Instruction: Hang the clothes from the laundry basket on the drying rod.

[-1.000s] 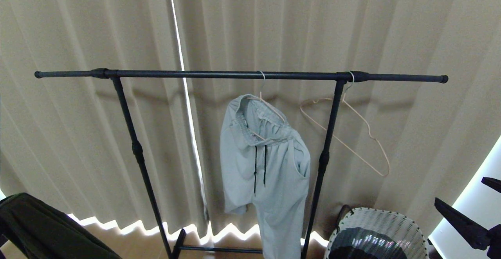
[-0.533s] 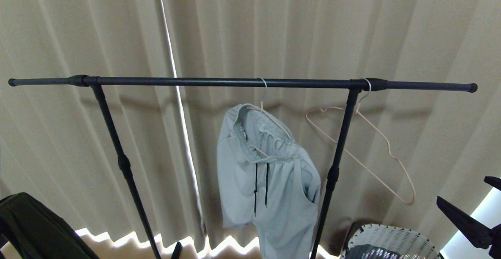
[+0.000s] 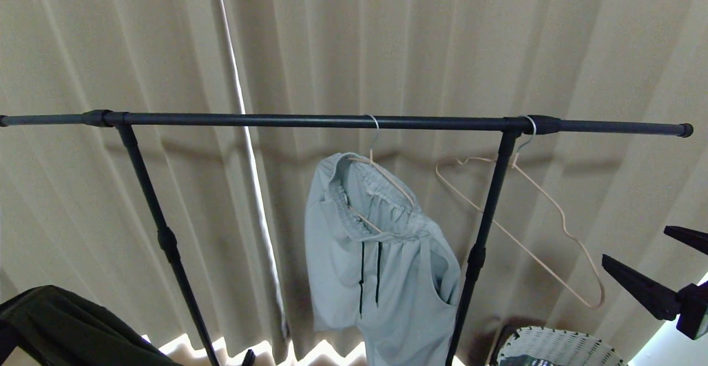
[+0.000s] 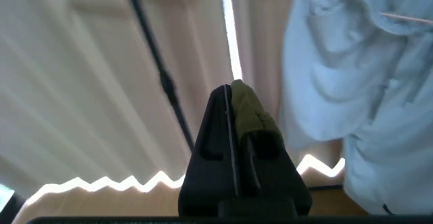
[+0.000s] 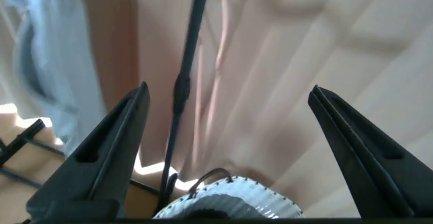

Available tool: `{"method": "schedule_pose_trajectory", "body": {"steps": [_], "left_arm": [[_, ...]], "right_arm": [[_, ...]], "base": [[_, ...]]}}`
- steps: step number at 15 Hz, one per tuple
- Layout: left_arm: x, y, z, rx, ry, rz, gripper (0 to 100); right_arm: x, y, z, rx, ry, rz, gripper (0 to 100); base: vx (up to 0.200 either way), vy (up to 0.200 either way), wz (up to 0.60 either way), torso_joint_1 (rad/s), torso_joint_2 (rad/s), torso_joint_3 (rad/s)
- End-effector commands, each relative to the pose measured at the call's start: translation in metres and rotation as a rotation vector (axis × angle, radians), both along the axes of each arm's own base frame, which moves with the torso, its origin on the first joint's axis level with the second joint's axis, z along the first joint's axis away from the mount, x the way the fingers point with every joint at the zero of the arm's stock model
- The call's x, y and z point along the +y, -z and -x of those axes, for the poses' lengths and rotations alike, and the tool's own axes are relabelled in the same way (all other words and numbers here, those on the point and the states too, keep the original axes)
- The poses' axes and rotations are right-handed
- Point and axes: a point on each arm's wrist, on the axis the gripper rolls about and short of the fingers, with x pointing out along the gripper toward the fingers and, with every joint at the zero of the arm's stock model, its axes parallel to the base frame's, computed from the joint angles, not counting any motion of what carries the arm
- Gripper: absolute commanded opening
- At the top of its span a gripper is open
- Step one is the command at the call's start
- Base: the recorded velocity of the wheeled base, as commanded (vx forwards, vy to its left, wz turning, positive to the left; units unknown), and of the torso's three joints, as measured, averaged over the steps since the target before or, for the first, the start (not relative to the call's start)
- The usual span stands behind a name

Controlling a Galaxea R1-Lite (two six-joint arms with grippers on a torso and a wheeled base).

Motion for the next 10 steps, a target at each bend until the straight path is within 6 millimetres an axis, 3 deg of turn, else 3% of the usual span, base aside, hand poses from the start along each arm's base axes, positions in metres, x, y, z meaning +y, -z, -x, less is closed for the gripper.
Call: {"method": "schedule_pose_trajectory", "body": {"steps": [1, 3, 5, 6, 10], "left_arm": [[-0.002, -0.002, 0.002, -0.018, 0.035, 0.001, 0], [-0.001, -0.005, 0.007, -0.049, 0.033, 0.011, 0], [0.0, -0.004, 0.009, -0.058, 0.038, 0.008, 0], [0.0, -0.004, 0.009, -0.058, 0.036, 0.008, 0], [-0.002, -0.003, 0.009, -0.049, 0.079, 0.009, 0]], "right_arm": [[0.0, -0.013, -0.041, 0.096, 0.004, 0.004, 100], [0.001, -0.035, -0.047, 0.246, -0.002, 0.006, 100], [0.002, -0.044, -0.059, 0.352, -0.003, 0.011, 100], [0.002, -0.044, -0.06, 0.357, -0.001, 0.012, 100], [0.018, -0.019, -0.102, 0.471, 0.031, 0.077, 100]], "base": [[0.0, 0.0, 0.0, 0.0, 0.0, 0.0], [0.0, 0.0, 0.0, 0.0, 0.0, 0.0], [0.0, 0.0, 0.0, 0.0, 0.0, 0.0], [0.0, 0.0, 0.0, 0.0, 0.0, 0.0], [0.0, 0.0, 0.0, 0.0, 0.0, 0.0]]}}
